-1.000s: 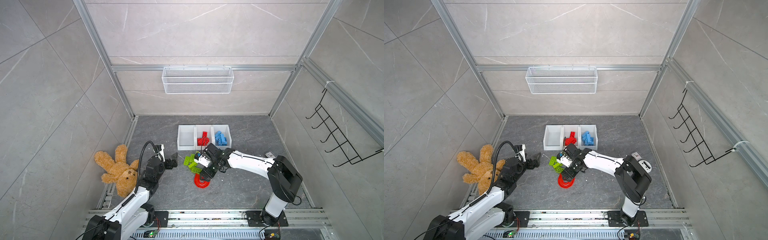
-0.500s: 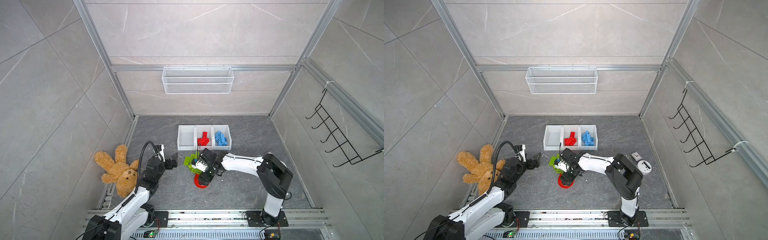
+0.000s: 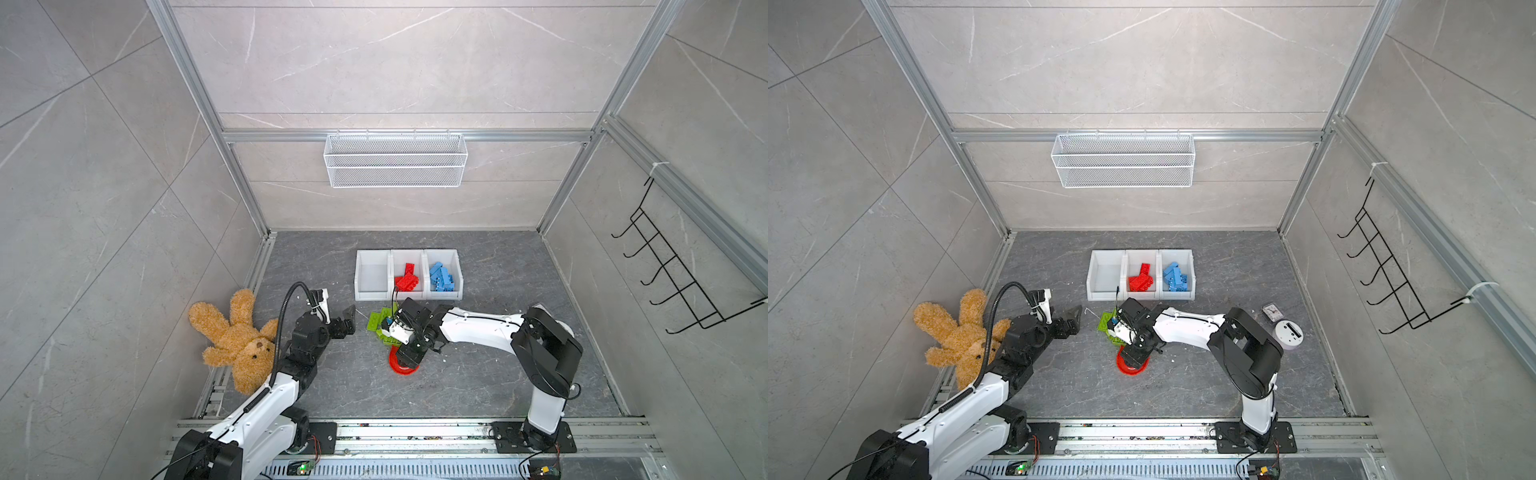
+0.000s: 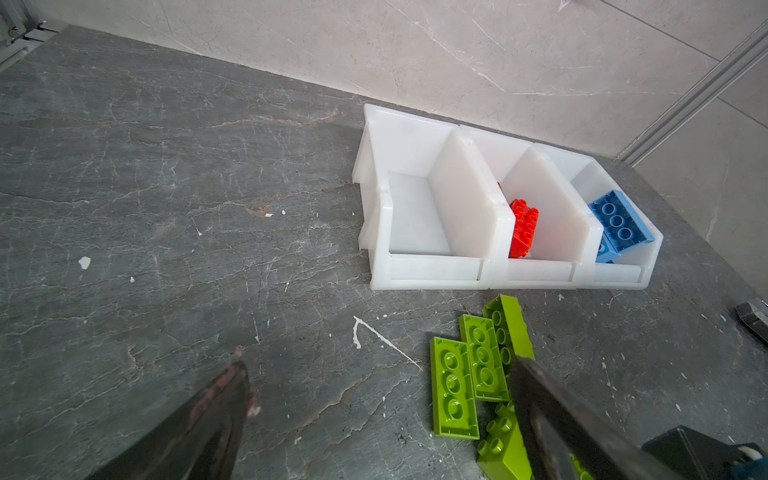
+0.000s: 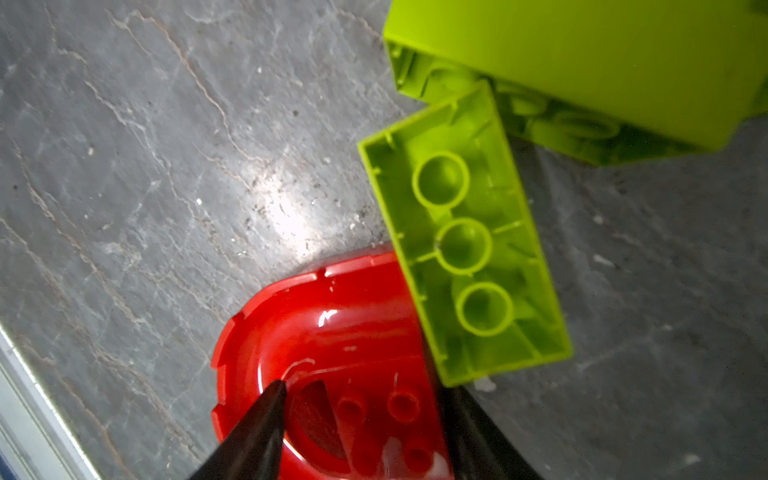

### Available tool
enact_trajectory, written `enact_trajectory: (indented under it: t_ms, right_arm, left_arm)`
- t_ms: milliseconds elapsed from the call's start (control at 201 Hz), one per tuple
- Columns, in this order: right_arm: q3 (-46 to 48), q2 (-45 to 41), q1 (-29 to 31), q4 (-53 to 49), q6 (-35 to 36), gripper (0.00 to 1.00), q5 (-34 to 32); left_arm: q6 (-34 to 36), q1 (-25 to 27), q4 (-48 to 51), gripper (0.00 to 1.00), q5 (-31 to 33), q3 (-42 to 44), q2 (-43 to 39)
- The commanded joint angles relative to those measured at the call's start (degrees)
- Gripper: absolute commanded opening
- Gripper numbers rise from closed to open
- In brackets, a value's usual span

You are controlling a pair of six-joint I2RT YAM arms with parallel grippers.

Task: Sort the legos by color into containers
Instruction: 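Move the right gripper back down around the red arch piece, then close the right gripper on the red arch and lift it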

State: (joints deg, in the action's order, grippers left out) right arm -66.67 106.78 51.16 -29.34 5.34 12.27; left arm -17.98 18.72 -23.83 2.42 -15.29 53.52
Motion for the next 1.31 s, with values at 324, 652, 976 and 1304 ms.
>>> enact_trajectory:
  t_ms: [324, 652, 976, 1304]
  right_arm:
    - [6.43, -4.25, 0.32, 4.82, -6.08, 0.46, 0.02]
    - [9.90, -7.46, -0.13, 6.78, -9.10, 0.34, -3.03]
    - [12.19, -12.93, -3.30, 9.45, -16.83, 0.28, -1.41]
    - [10.97, -15.46, -10.77, 9.84, -20.12, 0.26, 1.77]
  left_arm:
    - [0.18, 0.13, -2.14, 0.99, -0.64, -1.40, 0.20]
    - [0.04, 0.09, -2.11, 0.99, -0.92, -1.46, 0.02]
    - [-0.07, 0.10, -2.09, 0.99, -0.96, -1.54, 0.27]
    - [-0.24, 0.13, -2.22, 0.99, -2.01, -1.85, 0.96]
